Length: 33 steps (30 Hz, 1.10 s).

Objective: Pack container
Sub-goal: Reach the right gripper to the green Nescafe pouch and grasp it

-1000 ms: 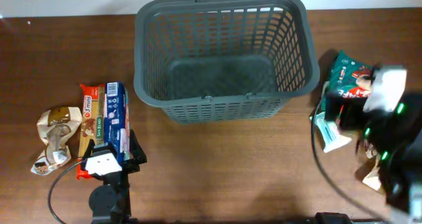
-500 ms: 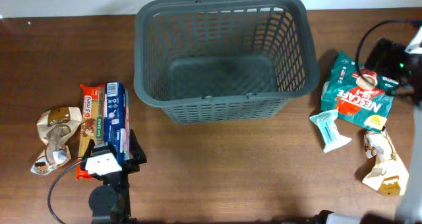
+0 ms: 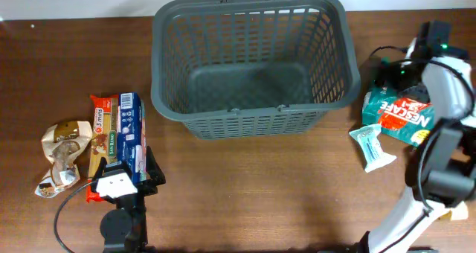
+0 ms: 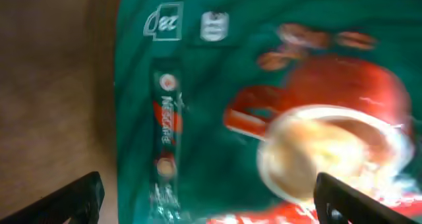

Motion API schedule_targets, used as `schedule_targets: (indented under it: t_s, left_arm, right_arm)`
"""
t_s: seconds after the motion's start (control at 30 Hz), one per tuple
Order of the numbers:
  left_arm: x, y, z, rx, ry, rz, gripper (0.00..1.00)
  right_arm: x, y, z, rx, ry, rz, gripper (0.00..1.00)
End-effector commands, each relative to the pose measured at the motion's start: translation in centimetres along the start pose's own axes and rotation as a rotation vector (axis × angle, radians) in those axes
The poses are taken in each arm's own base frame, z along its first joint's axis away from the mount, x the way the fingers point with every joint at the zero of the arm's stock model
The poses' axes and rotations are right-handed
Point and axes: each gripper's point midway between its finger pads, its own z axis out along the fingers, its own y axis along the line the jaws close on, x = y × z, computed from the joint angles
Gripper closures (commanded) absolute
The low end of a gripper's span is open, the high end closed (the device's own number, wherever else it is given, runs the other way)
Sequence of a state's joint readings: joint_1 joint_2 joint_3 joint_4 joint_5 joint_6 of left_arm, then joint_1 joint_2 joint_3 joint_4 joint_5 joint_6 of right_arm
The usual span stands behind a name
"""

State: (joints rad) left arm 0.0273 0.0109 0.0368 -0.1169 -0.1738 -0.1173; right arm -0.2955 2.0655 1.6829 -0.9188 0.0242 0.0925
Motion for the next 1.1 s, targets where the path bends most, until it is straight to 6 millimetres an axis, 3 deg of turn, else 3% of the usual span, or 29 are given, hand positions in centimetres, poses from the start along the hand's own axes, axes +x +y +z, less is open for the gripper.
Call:
schedule_targets:
  t_s: [0.0, 0.17, 0.23, 0.3, 0.33, 0.37, 0.4, 0.43, 0.47, 0.67, 0.77, 0.87, 1.0, 1.03, 1.07]
  left_arm:
    - [0.1, 0.1, 0.0, -0.006, -0.002, -0.002, 0.01]
    - [0.1, 0.1, 0.0, -0.006, -0.002, -0.002, 0.01]
    - [0.1, 0.1, 0.0, -0.006, -0.002, -0.002, 0.01]
    - [0.1, 0.1, 0.0, -0.006, -0.002, -0.002, 0.01]
    - [0.1, 0.1, 0.0, -0.006, -0.002, -0.002, 0.01]
    - [0.1, 0.1, 0.0, -0.006, -0.002, -0.002, 0.01]
    - [0.1, 0.1, 0.0, -0.006, -0.002, -0.002, 0.01]
    - [0.1, 0.1, 0.0, -0.006, -0.002, -0.002, 0.01]
    - [0.1, 0.1, 0.0, -0.006, -0.002, -0.002, 0.01]
    - [0.1, 0.1, 0.0, -0.006, -0.002, -0.002, 0.01]
    - [0.1, 0.1, 0.0, -0.006, -0.002, -0.002, 0.01]
    - [0.1, 0.1, 0.0, -0.006, -0.002, -0.002, 0.01]
    - [0.1, 0.1, 0.0, -0.006, -0.002, -0.002, 0.01]
    - [0.1, 0.1, 0.0, -0.006, -0.002, -0.002, 0.01]
    - [0.1, 0.1, 0.0, -0.006, -0.002, -0.002, 0.01]
  right_arm:
    - [0.4, 1.1, 3.0, 0.01, 0.04, -0.056, 0.01]
    - [2.2, -0.8, 7.3, 0.12, 0.124, -0.016, 0.0]
    - [3.0, -0.9, 8.8, 0.124, 0.157, -0.018, 0.05]
    - [3.8, -0.9, 10.0, 0.129, 0.188, -0.011, 0.22]
    - [4.1, -0.9, 10.3, 0.132, 0.198, 0.005, 0.36]
    - [4.5, -1.0, 10.9, 0.136, 0.212, 0.028, 0.63]
    - [4.6, -1.0, 11.0, 0.137, 0.215, 0.042, 0.68]
    - [4.7, -0.9, 11.2, 0.139, 0.218, 0.07, 0.92]
    - [4.7, -0.8, 11.3, 0.133, 0.217, 0.086, 0.97]
    - [4.1, 0.8, 10.3, 0.027, 0.222, 0.131, 0.96]
    - [2.3, 1.1, 7.5, -0.036, 0.191, 0.155, 0.96]
    - [-0.4, 0.9, 3.2, -0.076, 0.123, 0.174, 0.96]
    - [-4.9, 0.3, -5.9, -0.101, -0.061, 0.169, 0.96]
    - [-6.5, 0.4, -10.4, -0.113, -0.16, 0.138, 0.96]
    - [-7.1, 0.5, -12.5, -0.118, -0.21, 0.123, 0.96]
